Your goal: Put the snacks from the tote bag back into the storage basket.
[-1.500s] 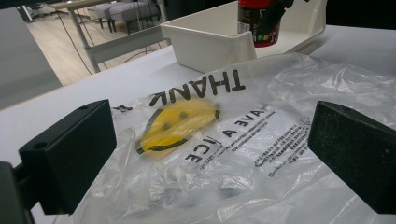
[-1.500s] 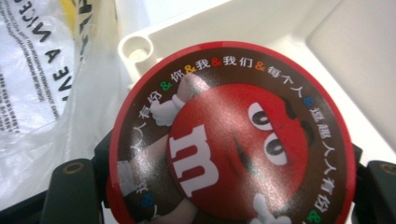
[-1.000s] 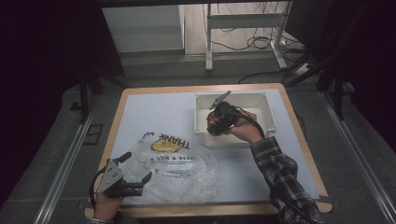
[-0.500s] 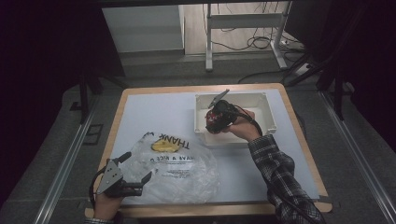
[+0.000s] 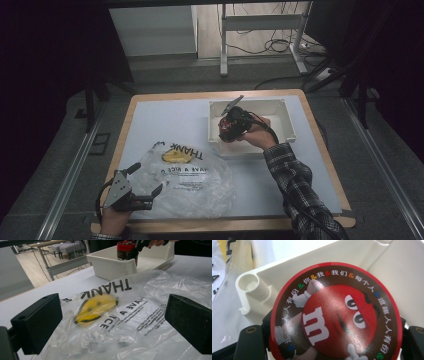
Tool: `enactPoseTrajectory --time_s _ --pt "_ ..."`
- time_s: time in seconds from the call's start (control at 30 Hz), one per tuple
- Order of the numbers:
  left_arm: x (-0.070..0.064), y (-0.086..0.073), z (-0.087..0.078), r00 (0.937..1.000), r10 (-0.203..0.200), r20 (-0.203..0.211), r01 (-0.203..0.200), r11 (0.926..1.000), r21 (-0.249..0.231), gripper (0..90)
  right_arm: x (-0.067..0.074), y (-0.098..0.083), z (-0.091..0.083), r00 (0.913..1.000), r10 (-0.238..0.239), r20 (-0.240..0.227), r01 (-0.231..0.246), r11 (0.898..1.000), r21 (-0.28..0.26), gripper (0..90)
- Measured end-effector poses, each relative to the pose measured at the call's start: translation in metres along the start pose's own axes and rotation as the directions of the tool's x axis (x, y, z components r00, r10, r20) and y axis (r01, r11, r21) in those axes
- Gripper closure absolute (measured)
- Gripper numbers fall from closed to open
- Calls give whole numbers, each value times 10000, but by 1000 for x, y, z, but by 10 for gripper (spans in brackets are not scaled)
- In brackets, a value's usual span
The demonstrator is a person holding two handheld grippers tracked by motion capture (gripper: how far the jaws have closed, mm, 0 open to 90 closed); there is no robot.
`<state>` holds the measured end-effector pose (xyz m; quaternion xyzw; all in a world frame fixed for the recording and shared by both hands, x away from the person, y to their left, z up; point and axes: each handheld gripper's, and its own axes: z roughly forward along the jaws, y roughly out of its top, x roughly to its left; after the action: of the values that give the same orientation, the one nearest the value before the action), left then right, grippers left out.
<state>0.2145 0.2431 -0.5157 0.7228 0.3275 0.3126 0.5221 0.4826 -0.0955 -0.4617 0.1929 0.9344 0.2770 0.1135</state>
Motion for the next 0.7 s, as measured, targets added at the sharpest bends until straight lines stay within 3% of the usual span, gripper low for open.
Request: enactPoseTrajectory --time_s 0.7 --pt "-1 1 -1 9999 99 -14 -99 9999 -91 15 -4 8 18 9990 -333 -300 335 9994 68 257"
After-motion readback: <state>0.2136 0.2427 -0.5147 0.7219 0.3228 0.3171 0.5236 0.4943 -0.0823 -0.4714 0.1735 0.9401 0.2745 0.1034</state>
